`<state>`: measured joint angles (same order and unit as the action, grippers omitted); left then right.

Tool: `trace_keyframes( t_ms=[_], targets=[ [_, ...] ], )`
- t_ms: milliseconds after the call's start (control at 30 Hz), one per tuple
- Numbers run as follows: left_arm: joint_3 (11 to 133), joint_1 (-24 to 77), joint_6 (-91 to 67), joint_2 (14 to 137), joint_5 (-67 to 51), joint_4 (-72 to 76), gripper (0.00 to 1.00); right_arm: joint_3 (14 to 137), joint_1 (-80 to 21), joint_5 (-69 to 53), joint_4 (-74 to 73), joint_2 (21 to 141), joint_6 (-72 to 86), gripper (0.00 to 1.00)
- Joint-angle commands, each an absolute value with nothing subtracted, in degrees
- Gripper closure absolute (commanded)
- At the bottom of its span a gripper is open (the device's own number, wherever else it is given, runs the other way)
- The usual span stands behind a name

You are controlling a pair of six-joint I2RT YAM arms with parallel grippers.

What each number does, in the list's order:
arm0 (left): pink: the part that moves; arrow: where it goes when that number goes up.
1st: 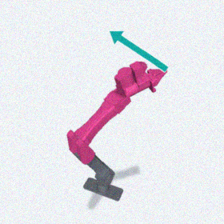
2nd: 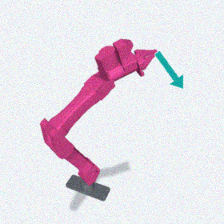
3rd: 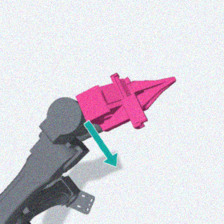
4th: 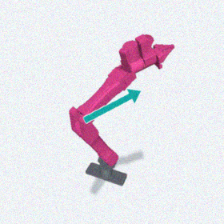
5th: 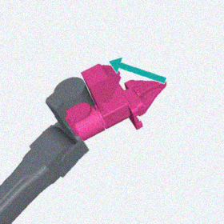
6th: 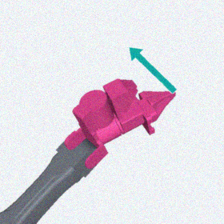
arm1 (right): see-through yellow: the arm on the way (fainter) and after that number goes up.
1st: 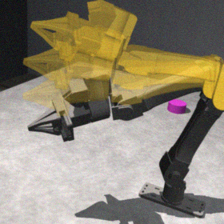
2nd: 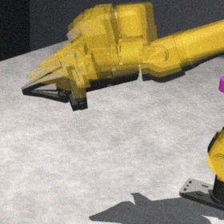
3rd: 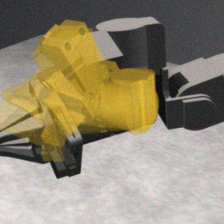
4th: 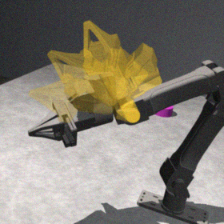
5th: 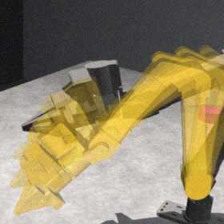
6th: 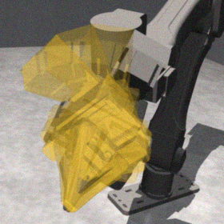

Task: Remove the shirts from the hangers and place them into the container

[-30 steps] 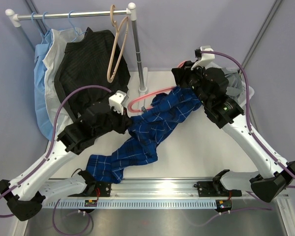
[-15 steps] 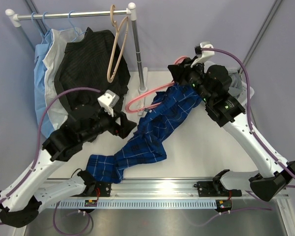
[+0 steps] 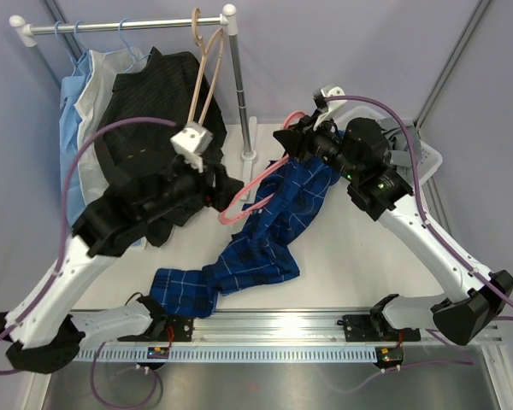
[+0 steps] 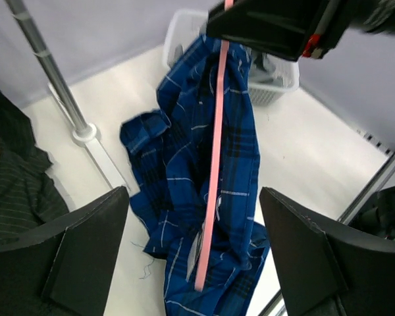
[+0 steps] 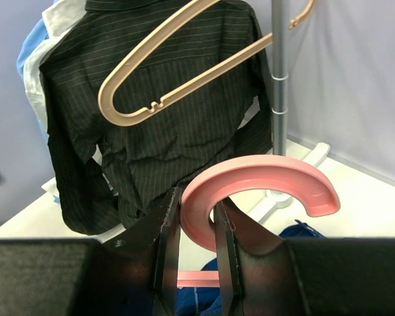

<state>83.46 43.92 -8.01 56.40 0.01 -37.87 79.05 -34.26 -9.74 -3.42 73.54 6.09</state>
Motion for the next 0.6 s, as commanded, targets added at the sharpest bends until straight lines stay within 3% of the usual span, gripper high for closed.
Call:
trace_keyframes(
  t_ms=[0, 200, 400, 567],
  targets=[
    [84.55, 44.03, -8.79, 63.96, -3.95, -38.94, 0.18, 79.8, -35.51, -12.39, 2.46, 73.83, 4.92, 1.0],
    [84.73, 44.03, -9.4, 68.02, -1.76, -38.94, 0.26, 79.8, -36.03, -12.48, 2.46, 74.18, 4.22, 1.0],
    [84.82, 44.03, -9.49, 70.05, -2.72, -38.85, 0.42, 79.89, -36.21, -12.92, 2.9, 74.36, 4.39, 1.0],
    [85.08, 44.03, -9.58, 71.1, -4.39, -38.67, 0.67, 80.16, -36.47, -12.92, 2.81, 74.27, 4.39, 1.0]
  ],
)
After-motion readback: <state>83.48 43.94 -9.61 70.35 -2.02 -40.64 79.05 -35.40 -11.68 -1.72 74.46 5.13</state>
